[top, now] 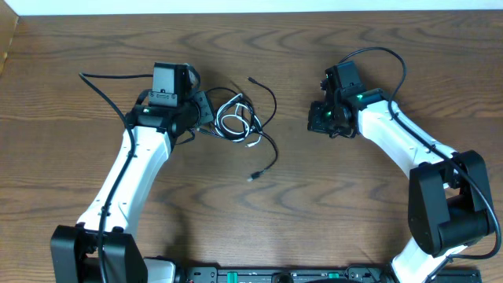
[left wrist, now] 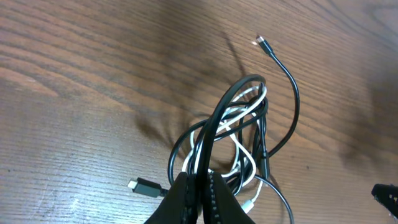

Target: Untangle cables

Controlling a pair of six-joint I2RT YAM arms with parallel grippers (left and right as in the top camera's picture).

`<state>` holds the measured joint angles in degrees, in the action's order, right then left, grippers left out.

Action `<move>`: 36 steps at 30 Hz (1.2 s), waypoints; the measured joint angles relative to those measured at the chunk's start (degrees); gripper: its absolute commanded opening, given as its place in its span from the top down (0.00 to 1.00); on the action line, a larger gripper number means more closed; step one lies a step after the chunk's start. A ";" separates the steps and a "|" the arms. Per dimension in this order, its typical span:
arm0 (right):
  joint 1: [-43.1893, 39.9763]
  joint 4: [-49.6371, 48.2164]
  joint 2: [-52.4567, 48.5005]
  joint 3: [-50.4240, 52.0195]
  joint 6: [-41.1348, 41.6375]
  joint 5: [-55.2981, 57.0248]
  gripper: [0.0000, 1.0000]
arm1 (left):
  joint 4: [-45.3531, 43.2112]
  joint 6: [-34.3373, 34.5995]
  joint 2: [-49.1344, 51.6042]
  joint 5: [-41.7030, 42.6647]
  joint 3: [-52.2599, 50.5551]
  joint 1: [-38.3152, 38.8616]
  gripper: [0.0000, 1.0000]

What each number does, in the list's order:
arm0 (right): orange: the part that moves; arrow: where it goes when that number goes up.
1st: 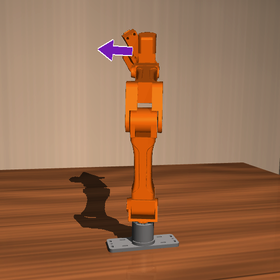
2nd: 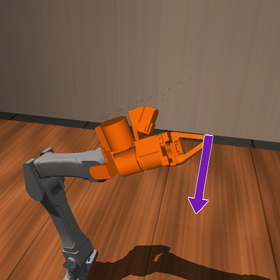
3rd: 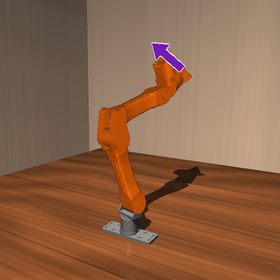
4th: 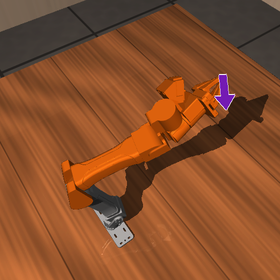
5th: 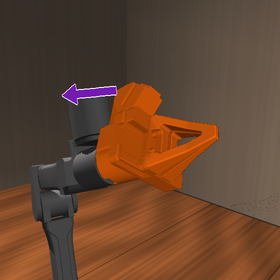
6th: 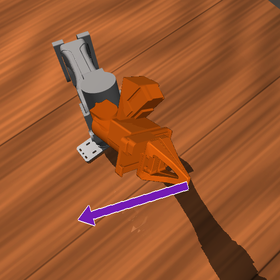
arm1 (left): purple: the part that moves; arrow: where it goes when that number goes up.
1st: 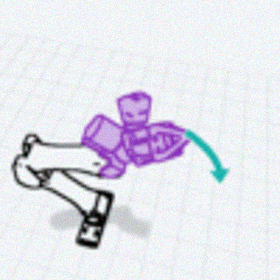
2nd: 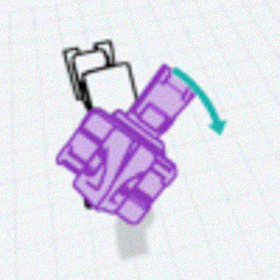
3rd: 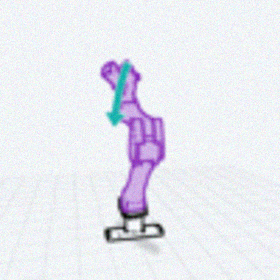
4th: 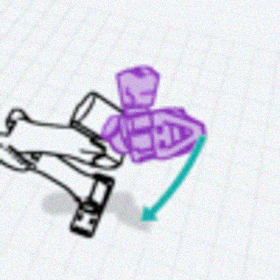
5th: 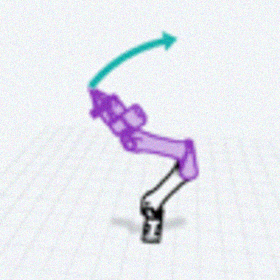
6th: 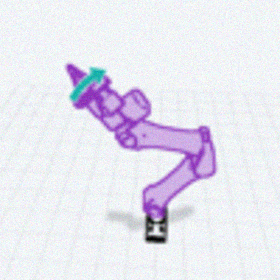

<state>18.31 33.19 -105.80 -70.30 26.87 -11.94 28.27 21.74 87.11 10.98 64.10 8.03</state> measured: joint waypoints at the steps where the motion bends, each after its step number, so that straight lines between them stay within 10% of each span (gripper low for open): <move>1: 0.00 0.00 0.00 0.00 -0.04 0.22 0.99 | 0.07 0.44 0.00 -0.20 0.00 0.00 0.88; 3: -0.02 -0.04 0.00 0.00 -0.42 0.11 0.89 | 0.42 0.76 0.00 -0.39 0.00 0.00 0.88; 6: -0.02 -1.16 0.00 0.04 -2.56 -2.16 0.75 | 1.40 0.90 0.00 -0.44 0.00 0.00 0.44; 9: 0.09 -2.38 0.00 0.04 -5.20 -5.70 0.69 | 1.62 1.31 0.00 -0.50 0.00 0.00 0.27; 13: 0.92 -2.64 0.00 0.04 -7.02 -8.48 0.69 | 1.70 1.16 0.31 -0.63 0.00 0.00 0.29; 23: 4.04 -4.15 0.00 0.04 -8.44 -10.36 0.89 | 3.67 1.88 8.41 -0.63 0.00 0.07 0.71; 36: 7.28 -6.45 0.00 0.04 -7.76 -8.85 0.74 | -0.96 3.69 12.55 2.23 0.00 4.07 0.53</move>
<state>25.58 26.74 -105.80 -70.26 19.11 -20.80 27.31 25.43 99.66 13.21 64.10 12.10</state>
